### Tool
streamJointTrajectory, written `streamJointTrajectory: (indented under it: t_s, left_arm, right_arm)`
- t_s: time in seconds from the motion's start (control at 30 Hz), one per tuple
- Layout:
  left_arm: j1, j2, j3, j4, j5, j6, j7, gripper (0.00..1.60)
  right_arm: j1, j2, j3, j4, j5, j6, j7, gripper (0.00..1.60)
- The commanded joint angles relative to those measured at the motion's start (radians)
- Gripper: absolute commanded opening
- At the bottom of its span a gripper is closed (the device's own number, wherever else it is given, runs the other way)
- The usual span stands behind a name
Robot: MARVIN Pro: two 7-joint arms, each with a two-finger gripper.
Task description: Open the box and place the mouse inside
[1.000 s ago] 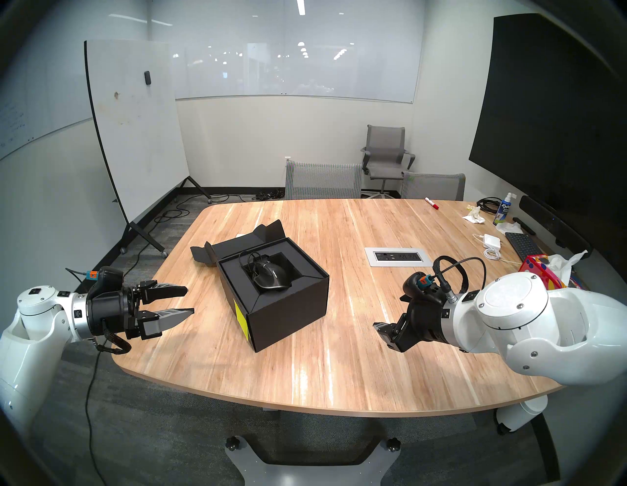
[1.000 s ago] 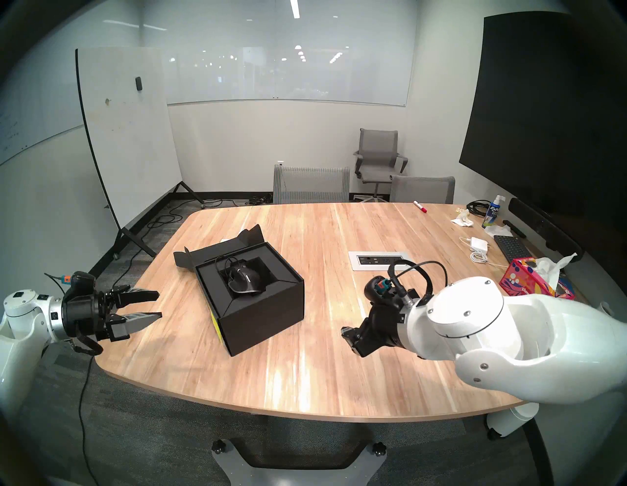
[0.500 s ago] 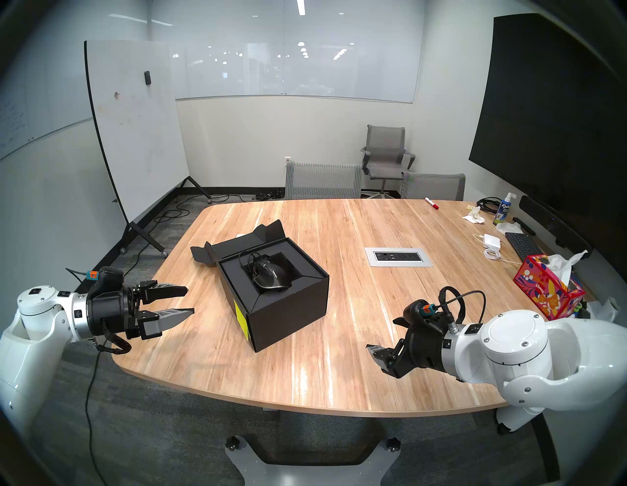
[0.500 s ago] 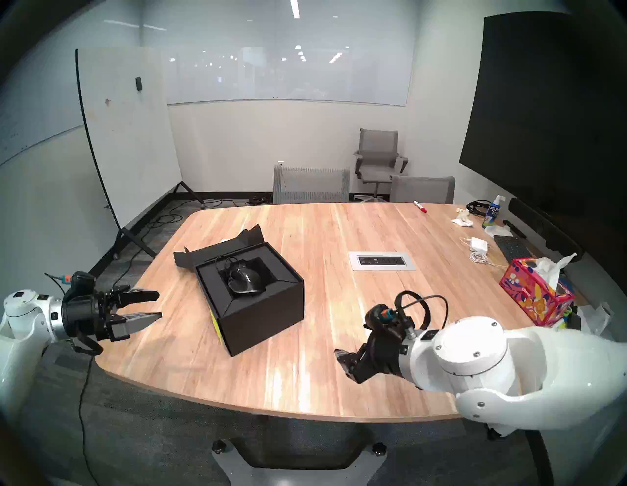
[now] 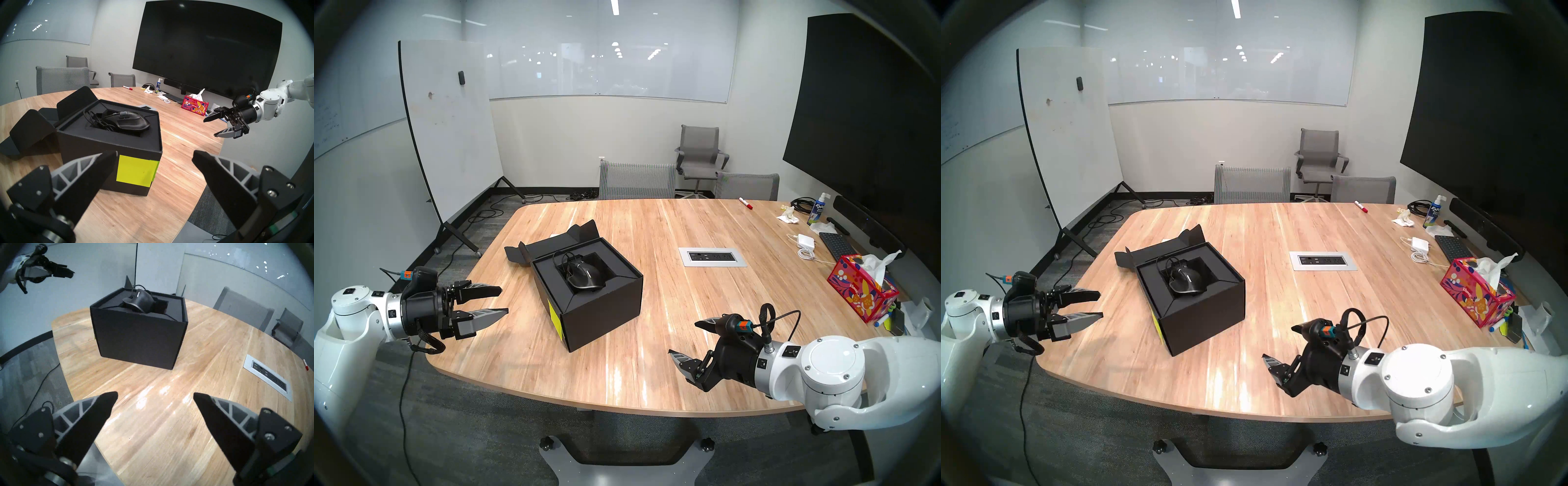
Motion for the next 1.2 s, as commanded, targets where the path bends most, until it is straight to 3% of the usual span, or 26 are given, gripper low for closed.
streamJointTrajectory:
  t_s: [0.0,0.53,1.17]
  left_arm:
    - [-0.003,0.002,-0.008,-0.005,-0.002,-0.001,-0.002,1.6]
    - [-0.004,-0.002,-0.012,-0.007,0.001,0.001,-0.007,1.6]
    - [-0.003,-0.007,-0.017,-0.009,0.005,0.004,-0.01,1.6]
  right_arm:
    - [-0.02,0.007,-0.013,-0.007,-0.106,-0.118,0.022,1.6]
    - [-0.078,0.011,-0.069,0.092,-0.343,-0.381,0.026,1.6]
    - [-0.135,0.013,-0.102,0.172,-0.525,-0.672,-0.044,1.6]
